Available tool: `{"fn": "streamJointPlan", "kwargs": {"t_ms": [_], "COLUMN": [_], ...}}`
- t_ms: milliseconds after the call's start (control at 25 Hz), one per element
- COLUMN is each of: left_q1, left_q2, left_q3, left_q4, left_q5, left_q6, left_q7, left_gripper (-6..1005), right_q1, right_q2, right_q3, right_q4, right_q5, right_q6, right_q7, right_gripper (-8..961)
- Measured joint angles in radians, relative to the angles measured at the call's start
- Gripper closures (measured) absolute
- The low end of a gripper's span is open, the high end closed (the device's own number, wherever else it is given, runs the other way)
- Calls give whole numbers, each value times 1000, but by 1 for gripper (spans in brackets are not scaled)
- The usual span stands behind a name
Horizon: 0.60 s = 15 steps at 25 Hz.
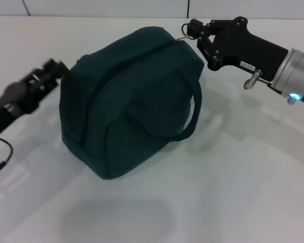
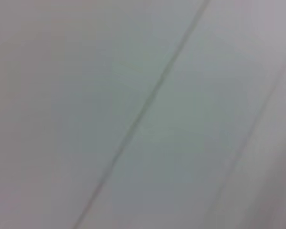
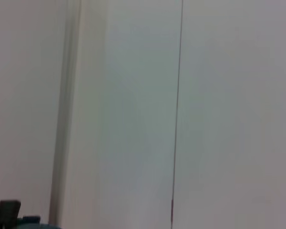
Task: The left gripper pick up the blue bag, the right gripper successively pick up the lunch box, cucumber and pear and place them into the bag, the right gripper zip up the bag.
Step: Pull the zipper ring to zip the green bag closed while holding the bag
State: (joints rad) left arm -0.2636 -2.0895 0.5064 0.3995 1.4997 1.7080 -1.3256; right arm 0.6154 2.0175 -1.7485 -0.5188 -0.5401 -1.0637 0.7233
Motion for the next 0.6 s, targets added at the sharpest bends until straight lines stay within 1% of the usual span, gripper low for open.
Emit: {"fn": "streamJointPlan", "kwargs": {"t_ms": [80,160,280,400,520,600], "left_q1": [9,10,-10,-50,-100,-150], "left_q2": [0,0,3,11,22,32], "left_q3": [0,0,1,6,7,9], "left_q4": [-19,-24,-18,10,44,54], "left_q5": [-54,-77,-91,-76,-32,-8], "left_q6": [-2,-4,-4,-21,-66,-97], "left_q7": [-1,-4,-16,-63,-122,-137], "left_gripper": [556,487,383,300,227,229], "right_q1": [0,-1,-2,-2,-2,-2], "right_q2": [0,-1,-2,-2,-2,-2], "right_q3": [2,3,3,2,2,1], "right_q4": [3,5,7,9,10,10], "right_q5": [0,-1,-1,-1,-1,-1], "right_q6": [-3,-5,-15,-26,-29,-31], "right_q7": [0,1,1,1,0,-1], "right_gripper": [946,946,946,947,947,947]}}
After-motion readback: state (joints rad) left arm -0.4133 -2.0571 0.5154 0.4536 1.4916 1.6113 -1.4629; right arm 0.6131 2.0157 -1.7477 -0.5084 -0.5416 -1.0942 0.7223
